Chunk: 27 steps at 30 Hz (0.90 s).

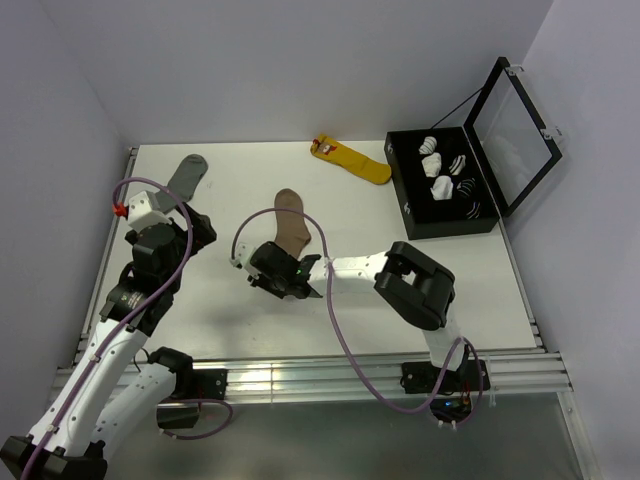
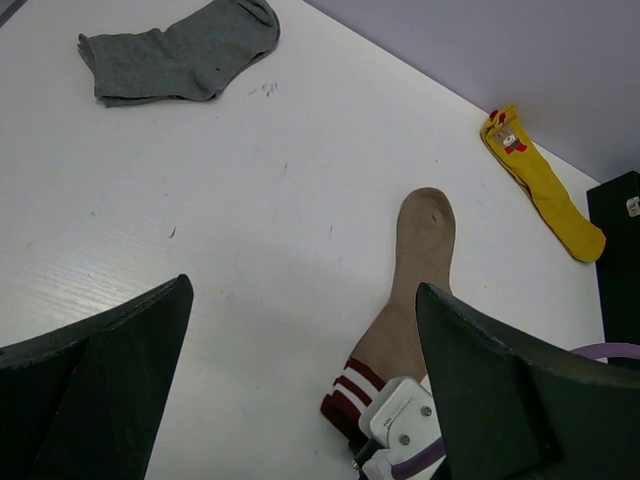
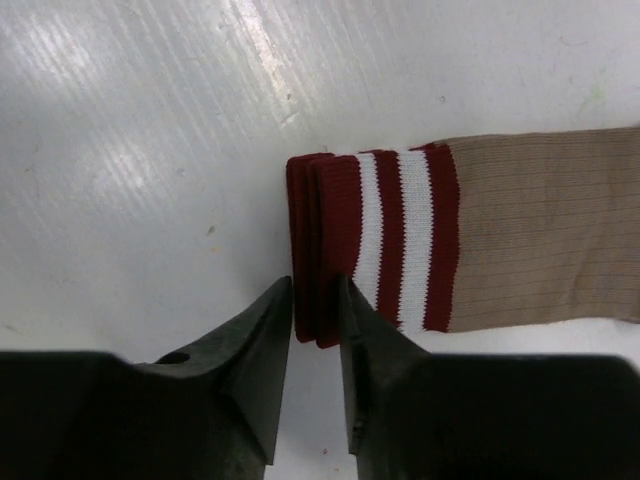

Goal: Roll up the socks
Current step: Roll the sock at the center of the board.

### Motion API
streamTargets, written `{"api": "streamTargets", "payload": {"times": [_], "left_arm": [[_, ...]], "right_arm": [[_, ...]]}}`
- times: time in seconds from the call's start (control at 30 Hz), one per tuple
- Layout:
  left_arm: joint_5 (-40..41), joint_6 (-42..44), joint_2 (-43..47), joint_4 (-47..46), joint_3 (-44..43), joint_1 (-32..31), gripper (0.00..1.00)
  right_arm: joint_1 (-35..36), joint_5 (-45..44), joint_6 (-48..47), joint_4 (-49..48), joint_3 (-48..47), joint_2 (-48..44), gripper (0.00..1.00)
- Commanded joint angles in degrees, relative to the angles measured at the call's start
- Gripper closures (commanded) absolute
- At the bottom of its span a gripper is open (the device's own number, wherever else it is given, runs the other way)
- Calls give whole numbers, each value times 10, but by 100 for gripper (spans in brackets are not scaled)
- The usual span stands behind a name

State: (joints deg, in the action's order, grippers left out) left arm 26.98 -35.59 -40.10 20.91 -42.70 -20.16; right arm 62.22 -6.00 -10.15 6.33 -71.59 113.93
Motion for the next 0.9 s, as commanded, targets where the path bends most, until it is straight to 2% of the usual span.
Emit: {"api": "streamTargets", "payload": {"times": [0.0,0.27,0.43,0.7,0.87], "left_arm": [[-6,4,4,-11,3,3,0],[-12,5,1,-13,3,3,1],[-36,9,-9,-17,5,3,1],[-85,-19,-40,15,7,3,0],[-140,-83,-31,15,48,3,1]], "right_arm": [[6,-13,7,32,-1,34,71],[7,5,35,54,-19,29,100],[1,57,67,93,-61,24,100],[-60,242,146,105,-100,33,100],[-115,356,206,67,-92,46,100]]}}
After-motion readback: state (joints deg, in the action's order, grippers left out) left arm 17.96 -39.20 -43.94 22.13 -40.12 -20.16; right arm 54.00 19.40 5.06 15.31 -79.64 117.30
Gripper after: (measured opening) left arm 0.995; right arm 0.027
